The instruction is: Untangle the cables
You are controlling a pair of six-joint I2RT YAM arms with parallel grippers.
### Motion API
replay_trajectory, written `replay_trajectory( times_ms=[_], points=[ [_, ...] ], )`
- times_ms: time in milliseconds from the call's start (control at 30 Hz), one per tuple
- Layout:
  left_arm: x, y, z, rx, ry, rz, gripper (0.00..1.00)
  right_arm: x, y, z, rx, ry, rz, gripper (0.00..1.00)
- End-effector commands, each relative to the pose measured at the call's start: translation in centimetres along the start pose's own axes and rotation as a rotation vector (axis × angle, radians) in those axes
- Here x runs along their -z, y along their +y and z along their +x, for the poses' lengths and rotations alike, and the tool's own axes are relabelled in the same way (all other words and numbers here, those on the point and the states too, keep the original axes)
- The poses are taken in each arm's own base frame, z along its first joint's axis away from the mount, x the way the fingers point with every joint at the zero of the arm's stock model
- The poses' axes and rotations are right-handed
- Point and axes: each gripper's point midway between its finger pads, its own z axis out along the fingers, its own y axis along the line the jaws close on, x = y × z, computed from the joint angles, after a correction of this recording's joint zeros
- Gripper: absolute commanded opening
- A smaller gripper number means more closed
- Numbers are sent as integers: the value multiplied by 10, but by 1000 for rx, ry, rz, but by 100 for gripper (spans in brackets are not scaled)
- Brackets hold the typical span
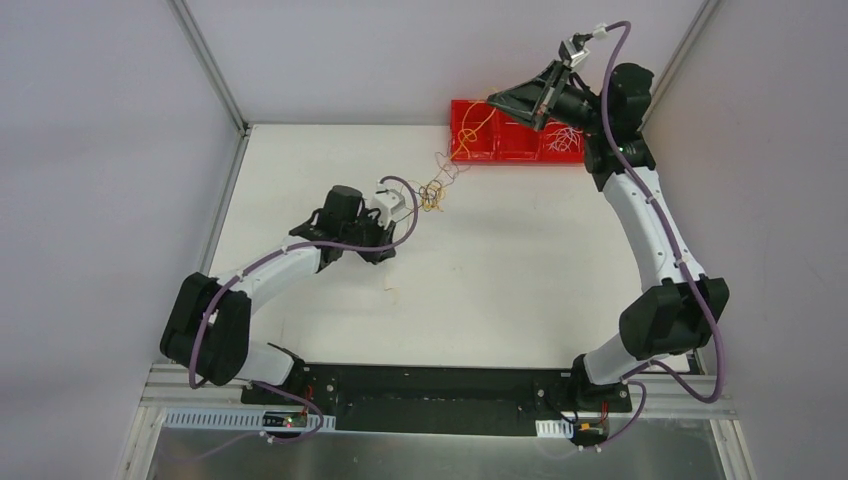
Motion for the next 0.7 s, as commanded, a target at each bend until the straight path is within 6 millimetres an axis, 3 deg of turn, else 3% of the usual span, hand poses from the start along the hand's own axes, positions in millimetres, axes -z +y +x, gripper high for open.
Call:
replay_trajectory(
  times_ms=[0, 67, 100, 167, 200, 267, 300, 333, 400, 433, 467, 500, 533, 567, 667],
  points=[
    [22, 11, 13, -5, 8, -9, 9, 23, 54, -19, 99, -75, -82, 0],
    [31, 24, 15, 20, 0, -39, 4, 28, 60, -24, 104, -92, -82, 0],
    [36, 24, 10, 24, -23, -29, 7, 29, 62, -23, 107, -91, -80, 0],
    [47, 14, -11, 22, -86, 16, 33, 29, 56, -17, 102, -74, -61, 0],
    [53, 4, -22, 19, -114, 62, 36, 28, 51, -13, 98, -61, -50, 0],
    [64, -14, -38, 2, -148, 125, 30, 27, 41, -7, 77, -35, -34, 0],
    [68, -19, -41, -14, -149, 139, 20, 27, 41, -5, 72, -27, -34, 0],
    [72, -22, -43, -28, -147, 149, 12, 27, 40, -3, 70, -17, -35, 0],
    [76, -23, -43, -69, -134, 154, 5, 26, 42, 3, 79, 3, -44, 0],
    [78, -23, -44, -86, -134, 153, 10, 25, 43, 6, 82, 15, -49, 0],
    [82, -26, -51, -102, -152, 166, 24, 24, 43, 9, 81, 26, -53, 0],
    [86, -33, -58, -116, -174, 199, 48, 23, 45, 14, 86, 40, -60, 0],
    [89, -42, -70, -128, -201, 227, 62, 20, 45, 19, 90, 57, -64, 0],
    [91, -49, -82, -133, -220, 236, 67, 19, 43, 24, 93, 73, -65, 0],
    [93, -71, -117, -187, -277, 275, 70, 14, 39, 39, 91, 124, -63, 0]
  ],
)
